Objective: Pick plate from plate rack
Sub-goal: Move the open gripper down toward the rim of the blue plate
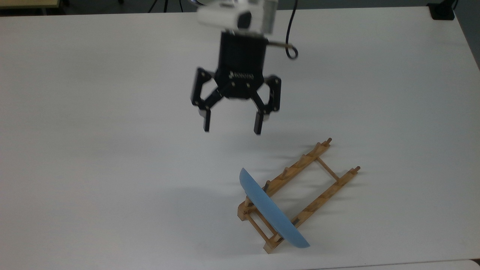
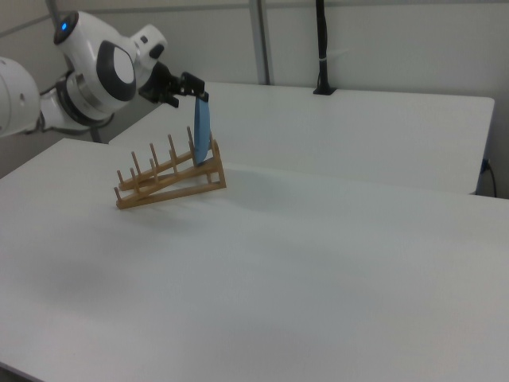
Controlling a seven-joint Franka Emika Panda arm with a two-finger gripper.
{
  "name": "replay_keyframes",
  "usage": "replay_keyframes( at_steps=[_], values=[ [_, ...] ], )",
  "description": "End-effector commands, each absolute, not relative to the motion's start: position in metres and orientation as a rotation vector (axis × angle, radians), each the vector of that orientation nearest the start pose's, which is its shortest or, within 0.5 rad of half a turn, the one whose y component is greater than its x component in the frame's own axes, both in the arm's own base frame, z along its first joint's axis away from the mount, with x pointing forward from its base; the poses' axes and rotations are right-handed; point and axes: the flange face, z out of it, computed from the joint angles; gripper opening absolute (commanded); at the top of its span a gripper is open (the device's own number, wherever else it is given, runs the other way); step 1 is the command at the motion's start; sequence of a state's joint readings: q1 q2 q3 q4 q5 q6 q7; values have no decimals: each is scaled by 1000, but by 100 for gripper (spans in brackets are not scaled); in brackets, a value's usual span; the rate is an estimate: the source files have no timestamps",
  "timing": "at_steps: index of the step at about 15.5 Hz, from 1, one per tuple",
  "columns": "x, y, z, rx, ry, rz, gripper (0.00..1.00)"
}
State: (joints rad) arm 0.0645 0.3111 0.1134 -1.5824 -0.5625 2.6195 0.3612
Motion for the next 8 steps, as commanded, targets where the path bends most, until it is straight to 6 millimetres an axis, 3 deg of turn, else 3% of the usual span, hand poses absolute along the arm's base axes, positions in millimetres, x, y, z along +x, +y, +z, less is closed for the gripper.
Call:
replay_keyframes(
  at_steps=[1,8],
  values=[
    [705,145,522,-3067,-228,-1362,99],
    [733,165,485,-3042,-57,-1454,97]
  ],
)
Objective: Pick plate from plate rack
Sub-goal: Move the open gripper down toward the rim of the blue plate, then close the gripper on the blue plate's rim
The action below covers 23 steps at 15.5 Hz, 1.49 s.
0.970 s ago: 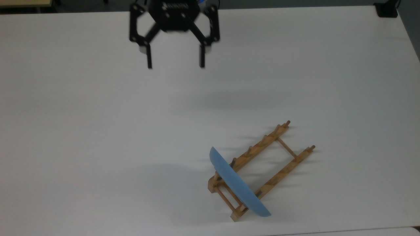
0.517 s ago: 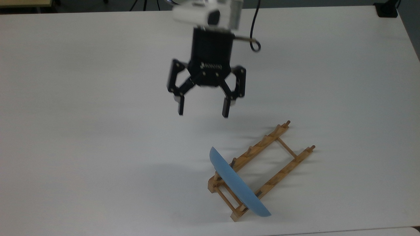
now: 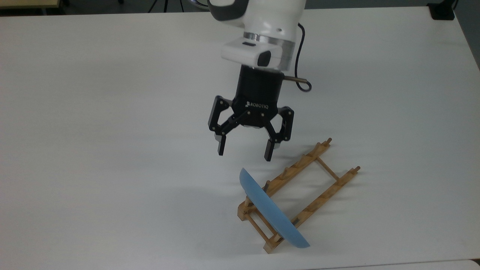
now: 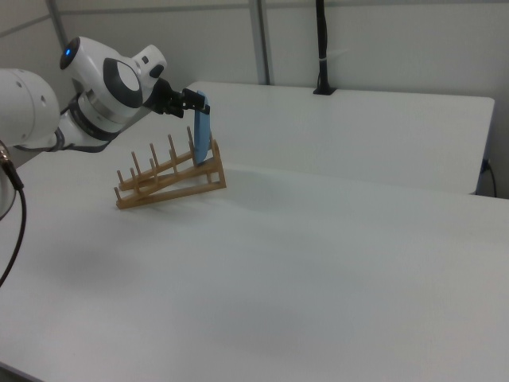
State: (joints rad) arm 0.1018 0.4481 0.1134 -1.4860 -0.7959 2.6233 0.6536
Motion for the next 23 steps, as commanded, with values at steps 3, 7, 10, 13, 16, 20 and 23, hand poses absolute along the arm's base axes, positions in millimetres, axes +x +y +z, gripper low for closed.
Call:
replay_keyframes(
  at_steps=[3,7,10,13,16,20,23],
  values=[
    [740,171,476,-3030,-25,-1483,97],
    [745,172,461,-3045,-38,-1486,80],
    [746,173,464,-3036,-31,-1496,45],
    [746,174,464,-3034,-29,-1495,13],
    [745,174,464,-3035,-34,-1496,0],
    [745,173,467,-3034,-31,-1501,0],
    [742,171,483,-3019,-21,-1527,0]
  ],
)
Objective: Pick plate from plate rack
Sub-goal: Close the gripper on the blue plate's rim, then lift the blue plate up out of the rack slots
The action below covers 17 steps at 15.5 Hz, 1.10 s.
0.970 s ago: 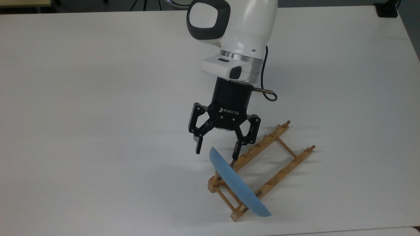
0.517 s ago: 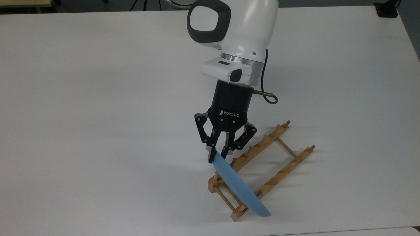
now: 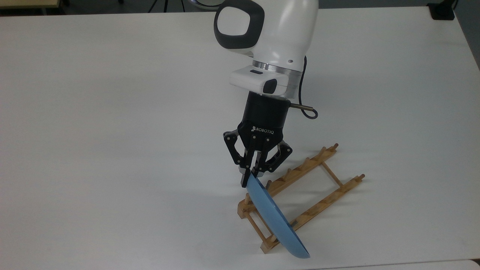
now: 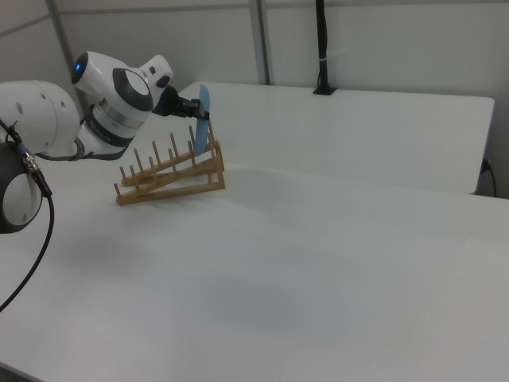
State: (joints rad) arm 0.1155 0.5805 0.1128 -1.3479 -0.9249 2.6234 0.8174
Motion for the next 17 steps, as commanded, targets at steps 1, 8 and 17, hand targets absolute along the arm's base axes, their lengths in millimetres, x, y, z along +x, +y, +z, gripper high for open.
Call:
replay_keyframes(
  at_steps=[1,8,17],
  values=[
    [739,170,496,-3004,-9,-1549,0],
    [713,133,578,-2896,214,-1571,0],
    [665,68,611,-3063,378,-955,0]
  ],
)
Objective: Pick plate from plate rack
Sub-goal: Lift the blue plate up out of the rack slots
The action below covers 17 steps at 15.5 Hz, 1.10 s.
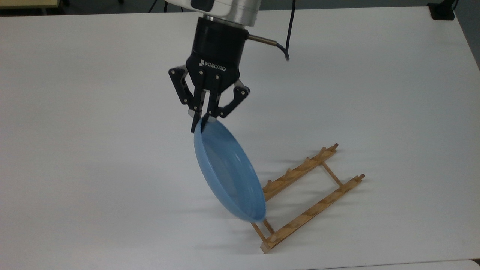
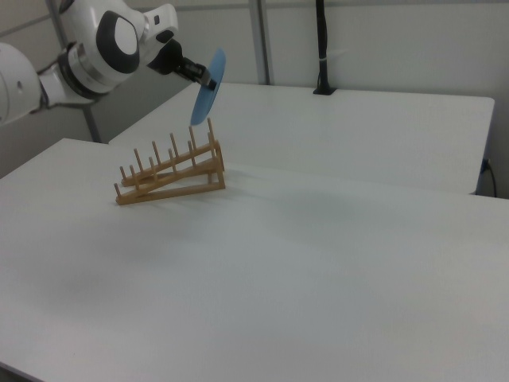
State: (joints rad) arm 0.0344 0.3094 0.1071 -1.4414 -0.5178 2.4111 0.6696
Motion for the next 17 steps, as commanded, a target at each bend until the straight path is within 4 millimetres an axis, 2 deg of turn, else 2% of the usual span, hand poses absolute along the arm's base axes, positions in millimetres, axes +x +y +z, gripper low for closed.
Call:
replay_keyframes(
  at_steps=[1,3,5,7,9,11,13,15,17],
  values=[
    [656,58,617,-3065,368,-849,0],
    [636,28,628,-3046,351,-637,0],
    [614,9,631,-3052,249,-417,0],
    [594,-10,614,-3077,80,-122,0],
    [579,-18,584,-3055,-114,127,0],
    [570,-17,529,-3014,-267,291,0],
    [567,-16,484,-2993,-334,313,0],
    [568,-22,459,-2972,-313,252,0],
    [567,-31,436,-2952,-372,232,0]
  ],
)
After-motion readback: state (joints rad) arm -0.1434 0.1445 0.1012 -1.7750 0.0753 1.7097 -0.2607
